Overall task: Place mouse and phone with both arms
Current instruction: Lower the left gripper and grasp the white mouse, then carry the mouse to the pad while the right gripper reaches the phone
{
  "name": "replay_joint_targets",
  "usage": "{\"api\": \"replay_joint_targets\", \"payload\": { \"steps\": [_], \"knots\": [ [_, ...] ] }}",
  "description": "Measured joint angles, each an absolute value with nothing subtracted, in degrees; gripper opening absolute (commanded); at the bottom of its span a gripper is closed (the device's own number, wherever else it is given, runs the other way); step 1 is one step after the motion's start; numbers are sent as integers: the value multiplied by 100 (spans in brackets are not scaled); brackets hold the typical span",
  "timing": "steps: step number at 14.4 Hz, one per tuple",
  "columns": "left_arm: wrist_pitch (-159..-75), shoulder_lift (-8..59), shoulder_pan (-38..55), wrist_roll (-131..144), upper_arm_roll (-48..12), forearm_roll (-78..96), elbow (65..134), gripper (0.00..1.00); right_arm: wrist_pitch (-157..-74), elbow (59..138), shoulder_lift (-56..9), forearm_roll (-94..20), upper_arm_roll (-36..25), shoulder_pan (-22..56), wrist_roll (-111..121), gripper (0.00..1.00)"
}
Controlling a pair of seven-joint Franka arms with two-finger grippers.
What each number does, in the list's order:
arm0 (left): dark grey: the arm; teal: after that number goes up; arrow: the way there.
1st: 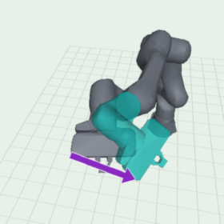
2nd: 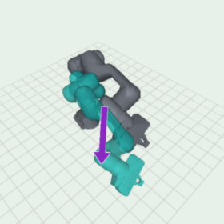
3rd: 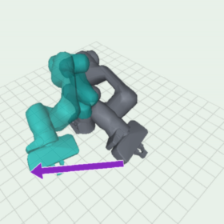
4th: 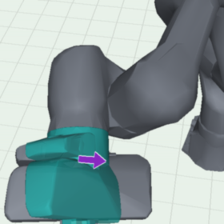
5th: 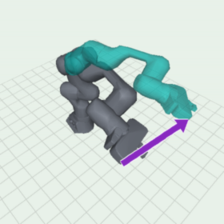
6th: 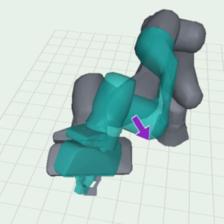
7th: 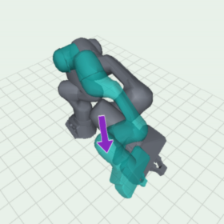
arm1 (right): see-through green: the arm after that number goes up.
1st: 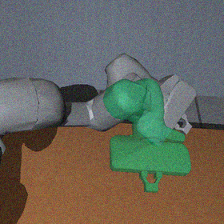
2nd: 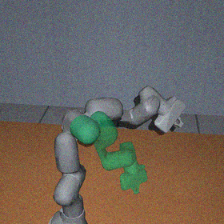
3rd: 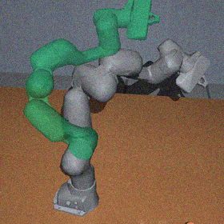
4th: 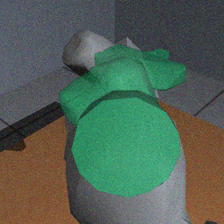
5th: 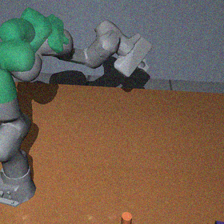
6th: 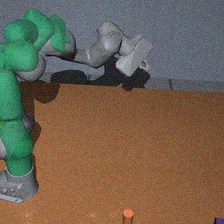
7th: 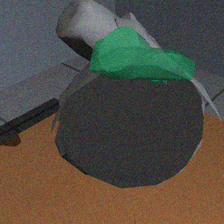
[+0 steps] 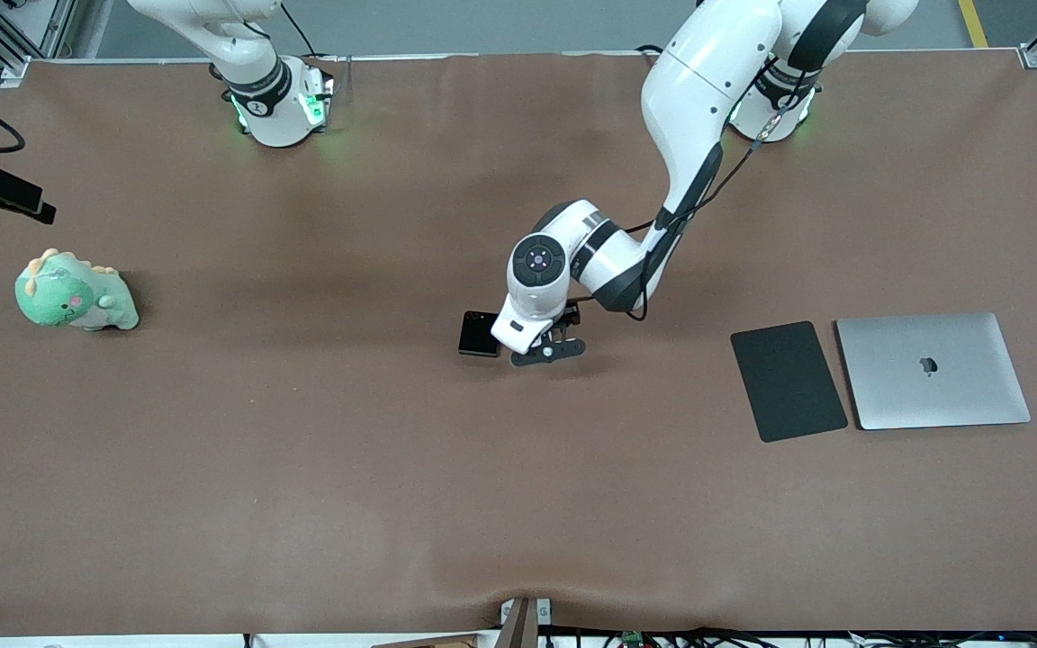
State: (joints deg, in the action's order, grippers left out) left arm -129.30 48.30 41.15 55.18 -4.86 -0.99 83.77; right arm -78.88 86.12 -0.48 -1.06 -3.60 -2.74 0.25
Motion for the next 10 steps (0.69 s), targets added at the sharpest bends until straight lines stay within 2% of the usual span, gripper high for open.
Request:
{"api": "replay_joint_targets", "payload": {
  "steps": [4, 5, 7, 9, 10],
  "knots": [
    [-12935, 4865, 4142, 5518, -486, -104, 8369, 25, -7895, 8611, -48, -106, -344, -189, 26, 100],
    [-12941, 4865, 4144, 5518, -486, -106, 8345, 19, -7903, 8609, -48, -106, -343, -171, 26, 100],
    [-12948, 4829, 4132, 5518, -467, -108, 8246, 17, -7911, 8602, -48, -106, -343, -166, 26, 100],
    [-12925, 4693, 4055, 5512, -418, -112, 8167, 6, -7916, 8599, -48, -106, -343, -166, 26, 100],
    [-12856, 4581, 3969, 5489, -404, -115, 8140, 5, -7919, 8599, -48, -106, -344, -166, 26, 100]
  ]
}}
